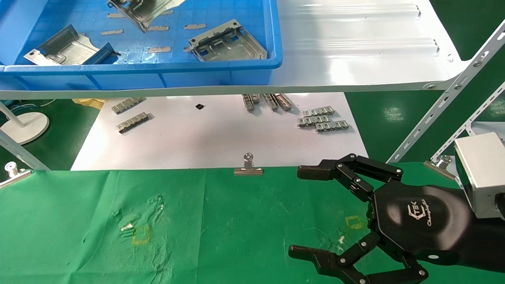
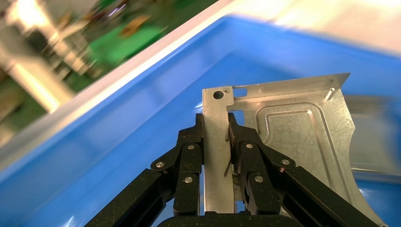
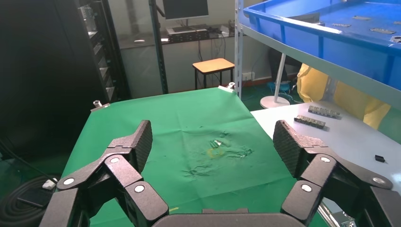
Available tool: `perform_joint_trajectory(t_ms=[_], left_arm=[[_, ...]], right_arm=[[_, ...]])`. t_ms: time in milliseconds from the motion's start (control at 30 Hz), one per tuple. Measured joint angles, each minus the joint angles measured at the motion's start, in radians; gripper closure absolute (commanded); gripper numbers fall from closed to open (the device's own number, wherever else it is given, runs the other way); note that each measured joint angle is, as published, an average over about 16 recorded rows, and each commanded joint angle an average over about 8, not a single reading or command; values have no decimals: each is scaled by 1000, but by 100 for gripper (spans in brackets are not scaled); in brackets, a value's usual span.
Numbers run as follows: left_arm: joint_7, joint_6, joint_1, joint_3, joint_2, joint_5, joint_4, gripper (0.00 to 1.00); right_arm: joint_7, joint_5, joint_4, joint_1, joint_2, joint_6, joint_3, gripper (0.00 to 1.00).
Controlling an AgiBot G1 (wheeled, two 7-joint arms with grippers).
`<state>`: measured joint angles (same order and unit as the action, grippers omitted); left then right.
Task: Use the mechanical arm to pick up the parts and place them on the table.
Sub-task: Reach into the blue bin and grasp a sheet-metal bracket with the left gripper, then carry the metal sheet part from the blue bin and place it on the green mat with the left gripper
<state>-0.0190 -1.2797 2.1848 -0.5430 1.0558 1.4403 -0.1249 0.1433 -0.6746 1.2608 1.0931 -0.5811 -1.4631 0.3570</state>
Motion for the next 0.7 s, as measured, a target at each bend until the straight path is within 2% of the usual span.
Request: perform_joint_trajectory(t_ms=[200, 367, 567, 700], left_arm=[[-122, -212, -48, 7, -77, -90, -115, 100], [-214, -313, -158, -48, -182, -199, -335, 100], [-310, -279, -339, -149, -307, -291, -599, 100], [-359, -215, -463, -212, -370, -319, -709, 100]], right_arm=[[0, 0, 0, 0, 0, 0, 0, 0], [0, 0, 0, 0, 0, 0, 0, 0], [0, 0, 0, 0, 0, 0, 0, 0], [0, 0, 0, 0, 0, 0, 0, 0]])
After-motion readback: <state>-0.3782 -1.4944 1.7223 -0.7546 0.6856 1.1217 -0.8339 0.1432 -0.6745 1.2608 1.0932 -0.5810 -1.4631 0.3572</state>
